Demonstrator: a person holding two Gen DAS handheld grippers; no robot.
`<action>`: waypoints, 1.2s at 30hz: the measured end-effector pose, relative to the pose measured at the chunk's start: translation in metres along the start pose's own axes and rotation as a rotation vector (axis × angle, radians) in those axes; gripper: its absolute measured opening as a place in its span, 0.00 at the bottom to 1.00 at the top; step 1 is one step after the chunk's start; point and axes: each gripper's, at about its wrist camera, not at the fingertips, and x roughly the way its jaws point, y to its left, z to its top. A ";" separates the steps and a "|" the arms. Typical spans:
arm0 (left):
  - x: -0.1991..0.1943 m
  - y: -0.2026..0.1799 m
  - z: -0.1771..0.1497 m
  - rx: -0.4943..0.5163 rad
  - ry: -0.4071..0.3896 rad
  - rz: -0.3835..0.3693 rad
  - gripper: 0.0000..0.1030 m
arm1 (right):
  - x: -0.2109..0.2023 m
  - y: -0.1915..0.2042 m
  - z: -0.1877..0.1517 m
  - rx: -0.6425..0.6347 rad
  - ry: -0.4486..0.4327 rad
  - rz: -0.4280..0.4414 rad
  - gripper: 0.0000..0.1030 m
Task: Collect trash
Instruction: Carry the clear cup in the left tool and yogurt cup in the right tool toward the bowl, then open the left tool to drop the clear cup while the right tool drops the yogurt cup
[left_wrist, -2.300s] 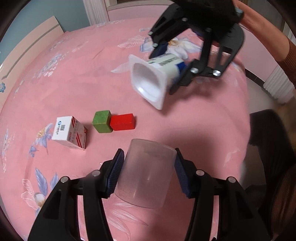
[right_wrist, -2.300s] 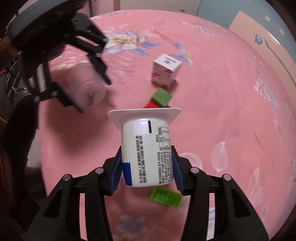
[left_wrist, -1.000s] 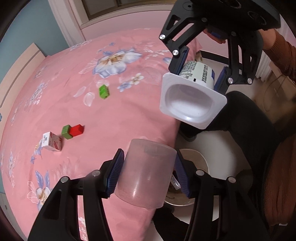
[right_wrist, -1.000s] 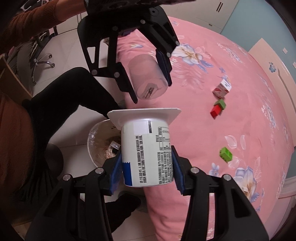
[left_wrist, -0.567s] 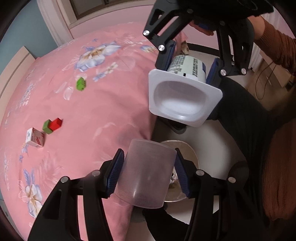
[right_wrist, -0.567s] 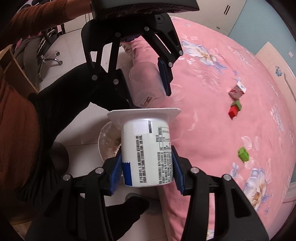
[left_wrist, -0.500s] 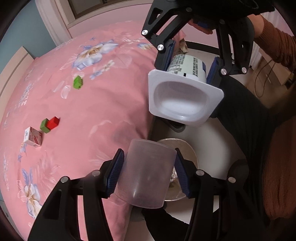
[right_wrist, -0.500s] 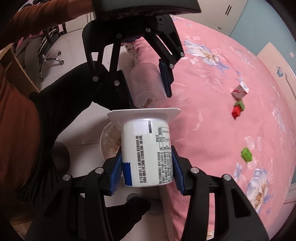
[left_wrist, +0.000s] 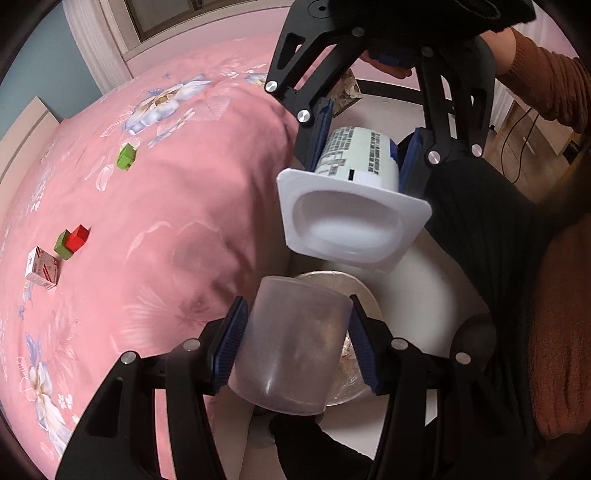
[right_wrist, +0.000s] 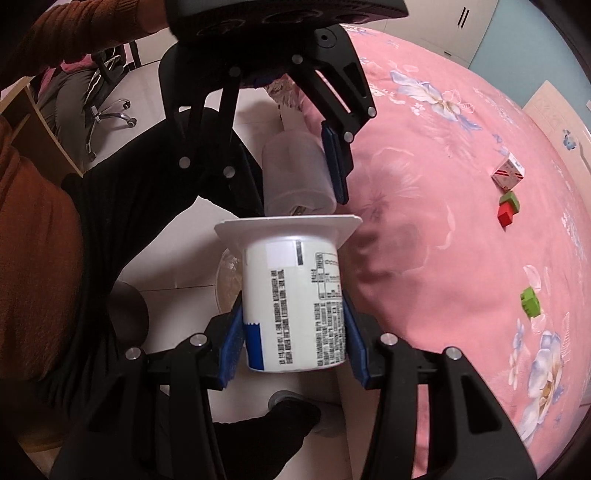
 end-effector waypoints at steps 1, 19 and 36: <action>0.002 -0.001 -0.001 0.001 0.001 -0.001 0.55 | 0.002 0.002 -0.001 -0.001 0.001 0.000 0.47; 0.043 -0.004 -0.029 -0.040 0.022 -0.019 0.55 | 0.059 0.004 -0.003 0.031 0.041 0.072 0.47; 0.072 -0.001 -0.051 -0.059 0.064 -0.037 0.56 | 0.105 -0.010 0.000 0.040 0.071 0.119 0.47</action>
